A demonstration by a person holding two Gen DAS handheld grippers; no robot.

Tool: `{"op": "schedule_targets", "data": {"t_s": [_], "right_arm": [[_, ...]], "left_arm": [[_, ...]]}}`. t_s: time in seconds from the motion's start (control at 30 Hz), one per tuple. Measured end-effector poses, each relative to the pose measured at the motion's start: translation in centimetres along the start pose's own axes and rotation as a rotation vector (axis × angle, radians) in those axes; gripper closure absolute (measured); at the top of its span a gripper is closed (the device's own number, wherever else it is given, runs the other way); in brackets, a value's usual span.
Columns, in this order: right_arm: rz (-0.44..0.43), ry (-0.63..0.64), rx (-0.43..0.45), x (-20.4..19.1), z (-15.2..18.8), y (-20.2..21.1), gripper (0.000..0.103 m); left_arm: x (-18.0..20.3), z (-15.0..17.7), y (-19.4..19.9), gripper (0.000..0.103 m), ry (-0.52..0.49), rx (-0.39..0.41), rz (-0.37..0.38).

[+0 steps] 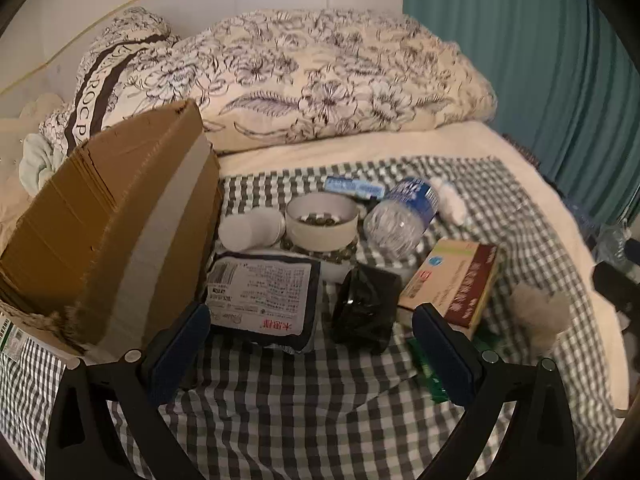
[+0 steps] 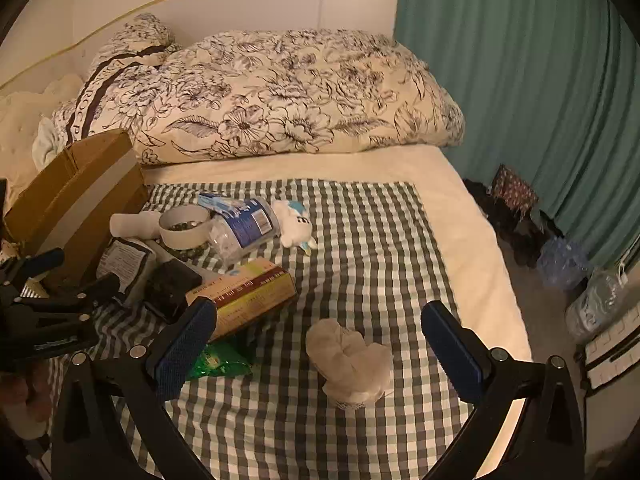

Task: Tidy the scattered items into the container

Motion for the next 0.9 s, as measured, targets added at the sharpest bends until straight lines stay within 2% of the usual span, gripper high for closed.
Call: {"op": "schedule_targets", "data": {"t_s": [0.2,0.3,0.6,0.7,0.8,0.9], "right_arm": [[0.029,-0.023,-0.052,1.9,1.3,-2.0,0.000],[0.069,0.009,-0.083,2.0,1.9,-3.0,0.000],[0.034,0.013,-0.177,2.4,3.5,-5.4,0.002],[0.035,0.011,-0.216,2.8,4.2,-6.6,0.007],[0.063,0.028,-0.253,3.1,4.8,-8.0,0.022],[0.073,0.050,-0.284,3.0,5.3,-9.1,0.024]], "left_arm": [[1.2,0.7,-1.8,0.000,-0.033,-0.025,0.034],[1.7,0.8,-2.8,0.000,-0.048,-0.039,0.040],[3.2,1.3,-5.7,0.000,-0.086,-0.077,0.058],[3.5,1.5,-6.6,0.003,-0.089,-0.094,0.069],[3.6,1.6,-7.1,0.003,-0.102,-0.095,0.056],[3.8,1.6,-7.5,0.004,-0.106,-0.103,0.065]]}}
Point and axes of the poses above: each gripper's, at about its wrist camera, not at the fingertips, and y roughly against the way its jaws point, x to its right, z to its underside, the point moved 3 cm from there along -y, roughly the way its jaws point, and after that the axes turned 4 degrees about -y, right-handed, at the moved point
